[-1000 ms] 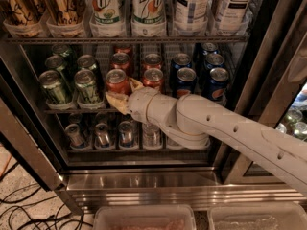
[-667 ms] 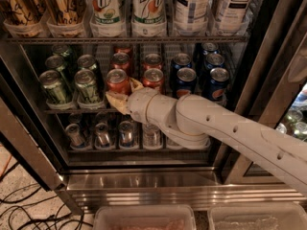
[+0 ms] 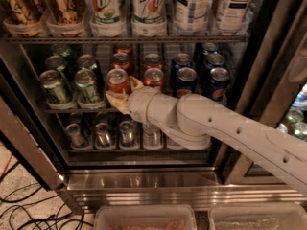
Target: Pick coke can from middle shelf of fridge
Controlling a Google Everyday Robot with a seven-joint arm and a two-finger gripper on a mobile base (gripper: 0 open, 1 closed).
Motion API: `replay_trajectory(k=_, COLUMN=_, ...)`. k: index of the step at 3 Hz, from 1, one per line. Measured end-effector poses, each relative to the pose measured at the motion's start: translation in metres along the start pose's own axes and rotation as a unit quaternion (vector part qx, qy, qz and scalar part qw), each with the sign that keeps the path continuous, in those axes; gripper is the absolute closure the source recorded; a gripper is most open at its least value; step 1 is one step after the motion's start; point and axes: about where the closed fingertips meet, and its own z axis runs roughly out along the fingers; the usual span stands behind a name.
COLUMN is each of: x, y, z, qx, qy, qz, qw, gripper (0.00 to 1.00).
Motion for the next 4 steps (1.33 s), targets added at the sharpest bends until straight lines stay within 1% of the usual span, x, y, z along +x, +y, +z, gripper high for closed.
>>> replay_trajectory(k=1, x=-0.008, y=0.002, z=-0.004, qx=0.0, qy=-0.001, qz=-0.009, qw=1.0, gripper=1.0)
replay_trajectory(k=2, x=-0.036, y=0.015, z=-0.017, qx=-0.007, qy=-0.003, qz=-0.042, qw=0.9991, gripper=1.0)
replay_trajectory(k=3, x=-0.055, y=0.03, z=-0.032, qx=-0.022, qy=-0.002, qz=-0.063, qw=0.9978, gripper=1.0)
replay_trajectory(k=4, x=-0.061, y=0.041, z=-0.042, qx=-0.058, qy=0.004, qz=-0.055, qw=0.9968, gripper=1.0)
